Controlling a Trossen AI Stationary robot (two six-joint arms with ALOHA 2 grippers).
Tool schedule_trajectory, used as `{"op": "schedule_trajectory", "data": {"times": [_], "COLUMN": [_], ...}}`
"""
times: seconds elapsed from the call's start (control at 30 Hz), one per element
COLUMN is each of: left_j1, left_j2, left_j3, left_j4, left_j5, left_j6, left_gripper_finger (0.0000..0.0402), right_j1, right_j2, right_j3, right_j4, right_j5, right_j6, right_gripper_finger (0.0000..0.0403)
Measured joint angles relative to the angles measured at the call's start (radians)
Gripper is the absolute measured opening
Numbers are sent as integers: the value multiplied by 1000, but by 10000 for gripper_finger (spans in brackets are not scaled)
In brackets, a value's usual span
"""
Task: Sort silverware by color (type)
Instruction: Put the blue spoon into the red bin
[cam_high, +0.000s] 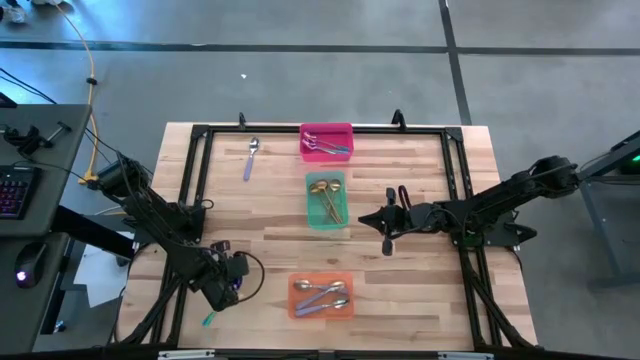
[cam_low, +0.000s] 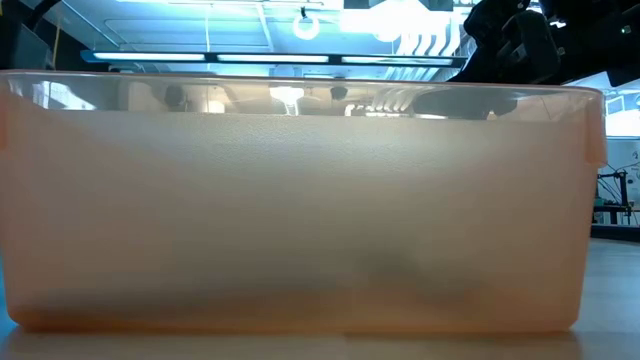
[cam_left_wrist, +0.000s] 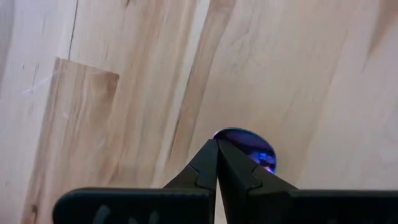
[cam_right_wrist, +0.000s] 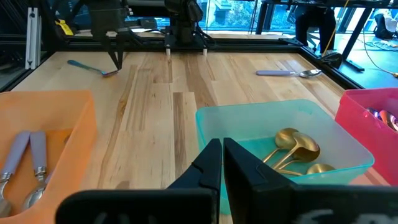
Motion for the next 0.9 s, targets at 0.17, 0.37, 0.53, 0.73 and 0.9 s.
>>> {"op": "schedule_trajectory", "data": {"times": [0.17,0.37,0.53,0.73,0.9], "left_j1": [20,68,92,65,10], "left_j2": [0,0,0,0,0], "left_j3": [0,0,19,77,85], "left_j4": [32,54,50,44,30], "left_j5": [28,100,127,152,187], "left_j6": [-26,-26,-27,-87,-303], "left_gripper_finger": [4,44,96,147,162], "right_j1": [0,0,0,0,0], "right_j2": [0,0,0,0,0], "right_j3": [0,0,0,0,0], "right_j4": [0,0,0,0,0], "right_j5": [0,0,0,0,0], "right_j6": [2,3,3,3,8], "right_gripper_finger": [0,0,0,0,0]}}
